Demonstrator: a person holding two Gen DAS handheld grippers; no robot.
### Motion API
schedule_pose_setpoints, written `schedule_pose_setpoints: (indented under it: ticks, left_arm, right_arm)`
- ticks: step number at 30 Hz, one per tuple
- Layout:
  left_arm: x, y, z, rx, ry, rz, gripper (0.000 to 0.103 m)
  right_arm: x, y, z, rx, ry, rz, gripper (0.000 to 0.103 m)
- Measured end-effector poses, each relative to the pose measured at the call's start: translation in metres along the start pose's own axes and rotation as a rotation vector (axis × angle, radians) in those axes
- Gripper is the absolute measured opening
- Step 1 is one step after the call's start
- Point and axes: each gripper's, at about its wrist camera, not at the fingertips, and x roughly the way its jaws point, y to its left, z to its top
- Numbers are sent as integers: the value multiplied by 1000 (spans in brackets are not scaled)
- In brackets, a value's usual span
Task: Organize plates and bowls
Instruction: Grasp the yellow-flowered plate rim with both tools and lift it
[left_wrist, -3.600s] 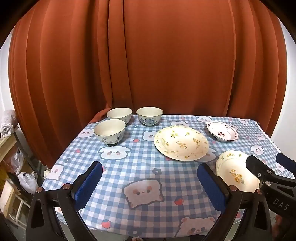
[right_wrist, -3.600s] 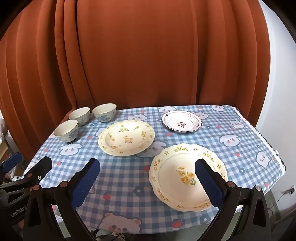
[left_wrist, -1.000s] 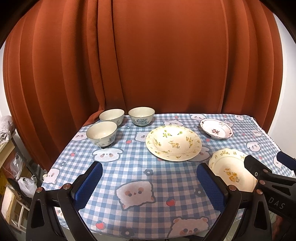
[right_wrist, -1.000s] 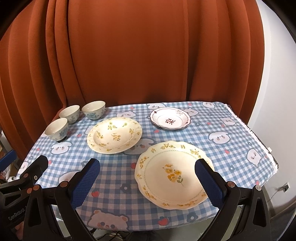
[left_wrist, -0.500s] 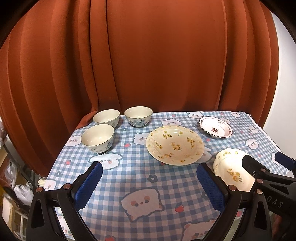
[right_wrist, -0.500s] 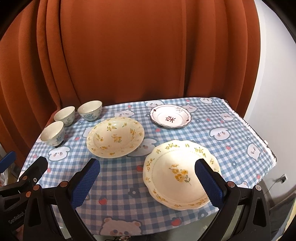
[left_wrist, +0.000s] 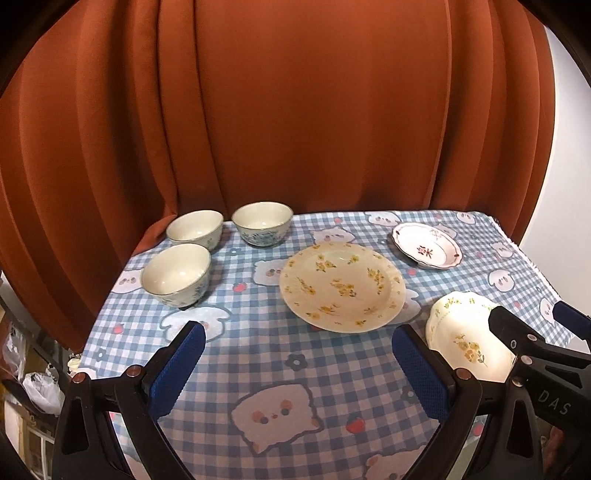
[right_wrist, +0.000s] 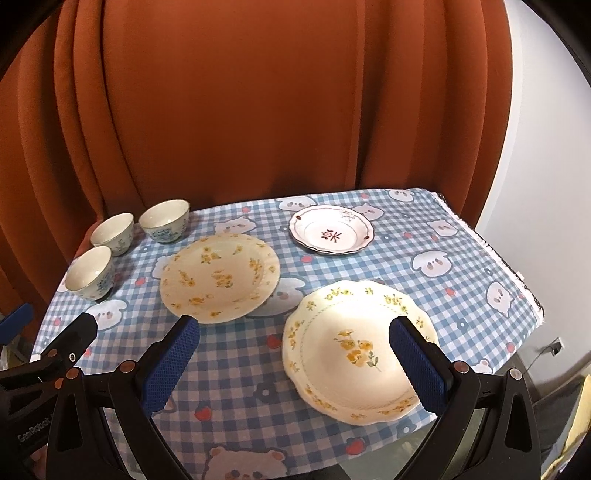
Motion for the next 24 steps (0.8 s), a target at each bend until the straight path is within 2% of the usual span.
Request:
schedule_pose_setpoints:
  ticks: [10, 18, 24]
  left_arm:
    - [37, -68, 6, -27, 54, 31, 98]
    - [80, -128, -5, -71, 144, 60, 96]
    - [113, -157, -16, -149, 222, 63, 93]
  right_arm:
    - [44, -56, 12, -19, 37, 27, 102]
    - [93, -111, 17, -73, 104, 57, 98]
    - [135, -146, 13, -103, 183, 84, 97]
